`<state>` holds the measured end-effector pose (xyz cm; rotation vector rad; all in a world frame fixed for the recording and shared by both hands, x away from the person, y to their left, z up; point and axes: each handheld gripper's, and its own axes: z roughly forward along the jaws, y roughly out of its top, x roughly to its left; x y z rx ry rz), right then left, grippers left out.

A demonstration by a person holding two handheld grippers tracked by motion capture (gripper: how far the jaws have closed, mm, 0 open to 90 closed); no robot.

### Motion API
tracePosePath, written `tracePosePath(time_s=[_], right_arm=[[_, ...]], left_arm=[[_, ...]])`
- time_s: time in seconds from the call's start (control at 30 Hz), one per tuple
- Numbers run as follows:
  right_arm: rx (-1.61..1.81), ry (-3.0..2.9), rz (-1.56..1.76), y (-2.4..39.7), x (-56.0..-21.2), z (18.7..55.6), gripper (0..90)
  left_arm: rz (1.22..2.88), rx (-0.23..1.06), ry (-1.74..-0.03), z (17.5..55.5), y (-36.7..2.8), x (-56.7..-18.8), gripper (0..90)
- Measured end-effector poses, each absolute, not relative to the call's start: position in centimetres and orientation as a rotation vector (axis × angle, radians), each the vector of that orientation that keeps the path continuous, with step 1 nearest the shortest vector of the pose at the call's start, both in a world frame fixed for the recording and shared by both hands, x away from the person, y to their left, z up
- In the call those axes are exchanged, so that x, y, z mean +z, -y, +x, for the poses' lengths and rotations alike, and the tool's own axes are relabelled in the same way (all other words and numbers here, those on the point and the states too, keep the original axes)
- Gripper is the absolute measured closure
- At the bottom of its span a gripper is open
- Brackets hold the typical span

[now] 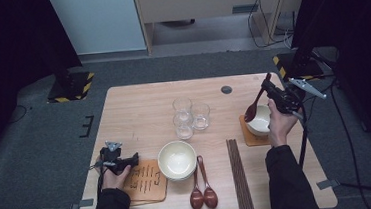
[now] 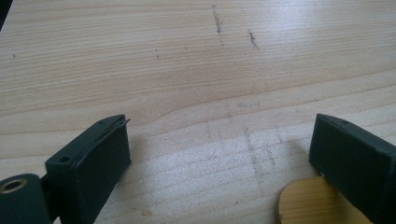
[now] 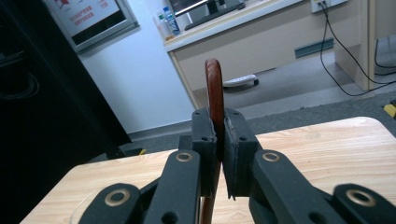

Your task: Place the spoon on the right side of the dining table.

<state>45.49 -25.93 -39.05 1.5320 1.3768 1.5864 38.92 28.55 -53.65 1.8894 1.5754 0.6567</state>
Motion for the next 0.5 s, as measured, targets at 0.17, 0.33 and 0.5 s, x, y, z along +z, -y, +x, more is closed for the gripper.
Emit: tracePosePath(time_s=[0.17,0.33,0.5], right_arm=[[1.573,-1.354,1.543,26.4,-39.2,45.8,84.6],[1.575,-1.331,1.566,26.9,-39.4,46.2,84.5],[1.551,-1.32,1.581,27.3,-39.7,46.6,84.5]], left_arm=[[1.89,0.657,-1.575,38.9,-28.5,-53.6,4.0],[1.89,0.657,-1.575,38.9,-28.6,-53.6,4.0],[1.89,0.657,-1.575,38.9,-28.6,-53.6,4.0]])
